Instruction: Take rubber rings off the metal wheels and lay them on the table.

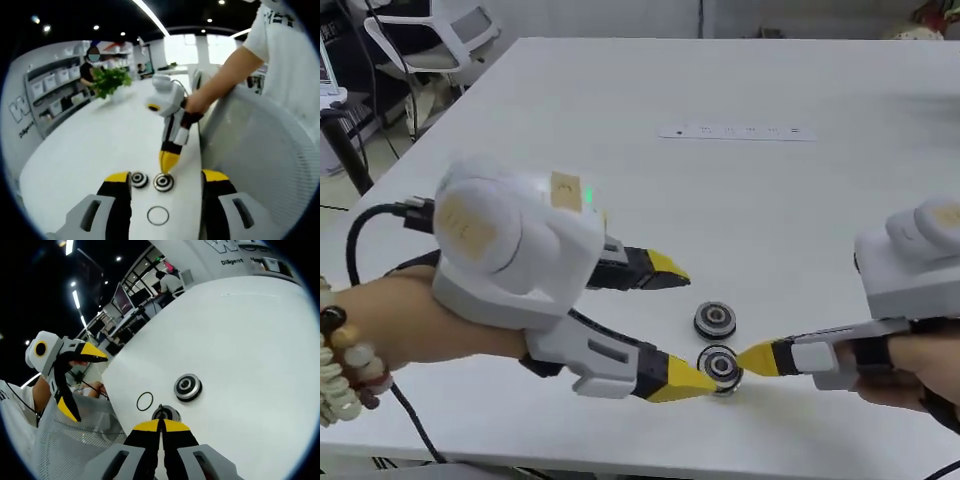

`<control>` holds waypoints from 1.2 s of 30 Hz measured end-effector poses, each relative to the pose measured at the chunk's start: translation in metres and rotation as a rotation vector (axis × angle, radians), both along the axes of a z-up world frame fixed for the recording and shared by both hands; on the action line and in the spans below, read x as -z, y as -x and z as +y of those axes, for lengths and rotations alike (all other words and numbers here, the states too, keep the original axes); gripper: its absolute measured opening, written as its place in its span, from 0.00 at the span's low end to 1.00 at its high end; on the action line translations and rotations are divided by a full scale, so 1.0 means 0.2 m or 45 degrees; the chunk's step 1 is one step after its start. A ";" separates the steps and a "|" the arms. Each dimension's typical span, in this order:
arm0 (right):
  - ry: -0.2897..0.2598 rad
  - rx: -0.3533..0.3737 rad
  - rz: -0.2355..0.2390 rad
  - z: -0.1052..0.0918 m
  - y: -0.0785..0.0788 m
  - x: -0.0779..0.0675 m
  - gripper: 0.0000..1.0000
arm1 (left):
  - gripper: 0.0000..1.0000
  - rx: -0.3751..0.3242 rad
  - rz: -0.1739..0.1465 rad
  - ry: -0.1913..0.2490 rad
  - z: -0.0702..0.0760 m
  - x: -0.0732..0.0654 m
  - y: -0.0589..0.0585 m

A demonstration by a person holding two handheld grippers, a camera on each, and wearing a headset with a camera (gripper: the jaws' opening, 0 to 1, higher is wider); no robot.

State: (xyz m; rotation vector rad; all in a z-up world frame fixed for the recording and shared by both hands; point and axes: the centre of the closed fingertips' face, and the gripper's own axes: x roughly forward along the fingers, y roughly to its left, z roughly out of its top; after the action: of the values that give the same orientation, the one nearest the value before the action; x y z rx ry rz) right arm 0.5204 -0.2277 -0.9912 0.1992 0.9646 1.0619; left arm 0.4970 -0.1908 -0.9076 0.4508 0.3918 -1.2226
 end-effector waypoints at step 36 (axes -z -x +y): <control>-0.033 0.012 0.013 -0.01 0.00 -0.03 0.00 | 0.69 -0.470 0.037 0.097 0.37 0.05 0.11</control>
State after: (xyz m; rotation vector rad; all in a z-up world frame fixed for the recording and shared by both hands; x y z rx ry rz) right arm 0.5196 -0.2290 -0.9862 0.2302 0.9585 1.0660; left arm 0.4756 -0.1158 -0.9182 0.2799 0.4302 -0.8822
